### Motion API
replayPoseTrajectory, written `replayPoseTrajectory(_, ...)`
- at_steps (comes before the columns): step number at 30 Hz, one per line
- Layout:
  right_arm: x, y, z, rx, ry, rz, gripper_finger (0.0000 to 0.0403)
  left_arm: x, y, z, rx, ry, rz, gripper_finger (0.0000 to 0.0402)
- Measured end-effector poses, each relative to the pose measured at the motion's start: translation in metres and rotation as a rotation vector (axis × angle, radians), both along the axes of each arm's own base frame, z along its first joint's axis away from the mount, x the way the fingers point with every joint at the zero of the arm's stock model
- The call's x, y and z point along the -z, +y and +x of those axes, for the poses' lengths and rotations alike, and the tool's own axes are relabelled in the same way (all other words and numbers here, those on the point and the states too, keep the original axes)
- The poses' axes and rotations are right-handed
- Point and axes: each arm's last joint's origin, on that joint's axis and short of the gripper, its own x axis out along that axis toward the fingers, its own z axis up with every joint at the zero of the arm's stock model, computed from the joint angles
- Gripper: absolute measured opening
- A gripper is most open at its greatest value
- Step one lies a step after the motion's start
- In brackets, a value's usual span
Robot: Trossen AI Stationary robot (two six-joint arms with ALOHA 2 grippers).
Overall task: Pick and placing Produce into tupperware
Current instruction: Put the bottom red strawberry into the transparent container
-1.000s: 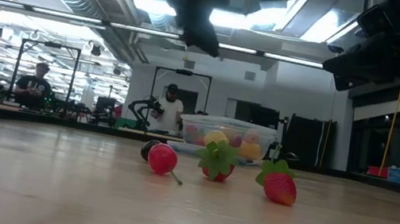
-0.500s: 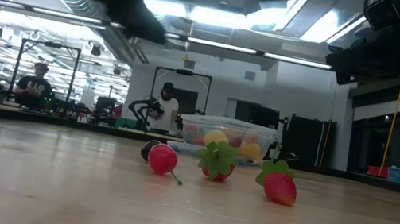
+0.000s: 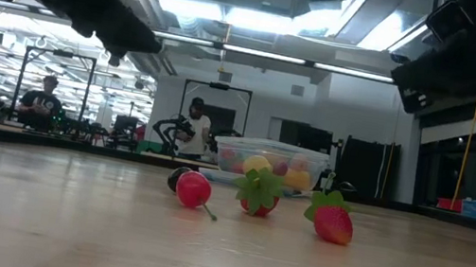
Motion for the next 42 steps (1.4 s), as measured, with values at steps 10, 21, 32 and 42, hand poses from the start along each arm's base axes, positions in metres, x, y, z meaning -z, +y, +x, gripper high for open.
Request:
replayPoseTrajectory(10,-0.010,0.036,0.046,-0.044,0.277,-0.068,0.0008,-0.001,-0.007,0.000,-0.002,-0.021,-0.004,0.0139)
replayPoseTrajectory(21,-0.046,0.087,0.105,-0.103,0.531,-0.164,0.0008,-0.002,-0.008,0.000,-0.051,-0.025,-0.044,0.0129)
replayPoseTrajectory(32,-0.042,0.120,0.149,-0.065,0.845,-0.204,0.0008,-0.002,-0.008,0.000,-0.032,-0.025,0.024,0.0129)
replayPoseTrajectory(42,-0.035,0.138,0.170,0.001,0.946,-0.071,0.0008,0.000,-0.008,0.000,-0.025,-0.010,0.051,0.0138)
